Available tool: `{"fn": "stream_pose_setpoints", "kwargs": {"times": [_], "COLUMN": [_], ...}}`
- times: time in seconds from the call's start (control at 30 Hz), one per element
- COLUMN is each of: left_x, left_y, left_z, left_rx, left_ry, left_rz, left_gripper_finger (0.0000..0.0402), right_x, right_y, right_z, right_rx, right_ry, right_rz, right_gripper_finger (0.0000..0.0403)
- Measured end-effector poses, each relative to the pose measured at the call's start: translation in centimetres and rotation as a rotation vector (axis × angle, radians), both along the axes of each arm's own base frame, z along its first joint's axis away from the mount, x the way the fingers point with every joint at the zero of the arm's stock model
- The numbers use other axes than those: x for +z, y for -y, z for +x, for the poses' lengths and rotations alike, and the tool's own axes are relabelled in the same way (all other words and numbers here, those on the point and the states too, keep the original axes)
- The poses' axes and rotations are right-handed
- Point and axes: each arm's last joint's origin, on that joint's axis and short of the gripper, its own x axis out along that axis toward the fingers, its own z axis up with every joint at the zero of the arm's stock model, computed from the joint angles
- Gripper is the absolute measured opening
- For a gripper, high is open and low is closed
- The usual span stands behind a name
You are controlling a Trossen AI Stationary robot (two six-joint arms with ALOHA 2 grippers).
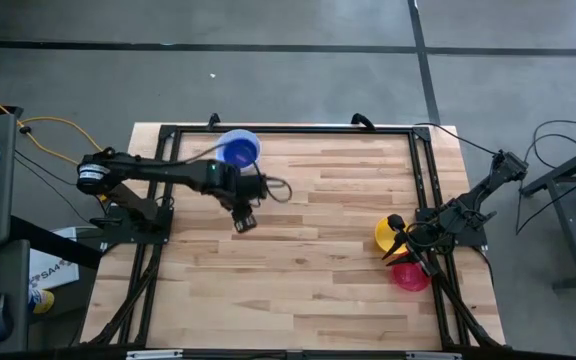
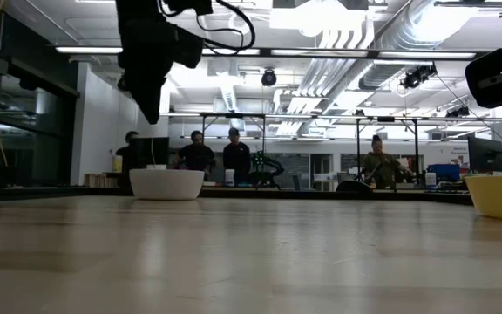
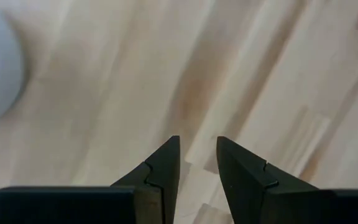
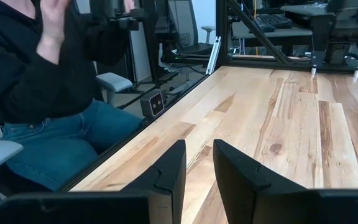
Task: Nest bowls inside each other
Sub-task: Stack the yellow bowl on top of the violet bowl
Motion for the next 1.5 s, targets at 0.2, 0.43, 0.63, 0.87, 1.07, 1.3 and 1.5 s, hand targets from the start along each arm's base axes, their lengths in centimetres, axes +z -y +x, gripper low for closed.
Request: {"fn": "stream_pose_setpoints", "kwargs": {"times": [0.2,0.43,0.63,0.87,1.07,1.3,1.5], "left_x": [-1.1,-3.6,-6.5,-8.9,-10.8,-12.4,-13.6], "left_y": [3.4,6.6,8.2,8.7,8.2,7.0,6.2], "left_z": [0.3,-0.2,-1.6,-3.8,-6.2,-9.3,-11.3], "left_rx": [-0.119,-0.259,-0.327,-0.359,-0.355,-0.293,-0.249], "left_ry": [0.047,0.067,0.119,0.229,0.339,0.365,0.474], "left_rz": [-0.001,0.001,-0.007,-0.027,-0.052,-0.022,-0.007], "left_gripper_finger": [0.0104,0.0104,0.0104,0.0104,0.0104,0.0104,0.0104], "right_x": [0.0,0.0,0.0,0.0,0.0,0.0,0.0], "right_y": [0.0,0.0,0.0,0.0,0.0,0.0,0.0], "right_z": [0.0,0.0,0.0,0.0,0.0,0.0,0.0], "right_rx": [0.0,0.0,0.0,0.0,0.0,0.0,0.0], "right_ry": [0.0,0.0,0.0,0.0,0.0,0.0,0.0], "right_rz": [0.0,0.0,0.0,-0.001,0.0,0.0,0.0], "right_gripper_finger": [0.0075,0.0075,0.0075,0.0075,0.0075,0.0075,0.0075]}}
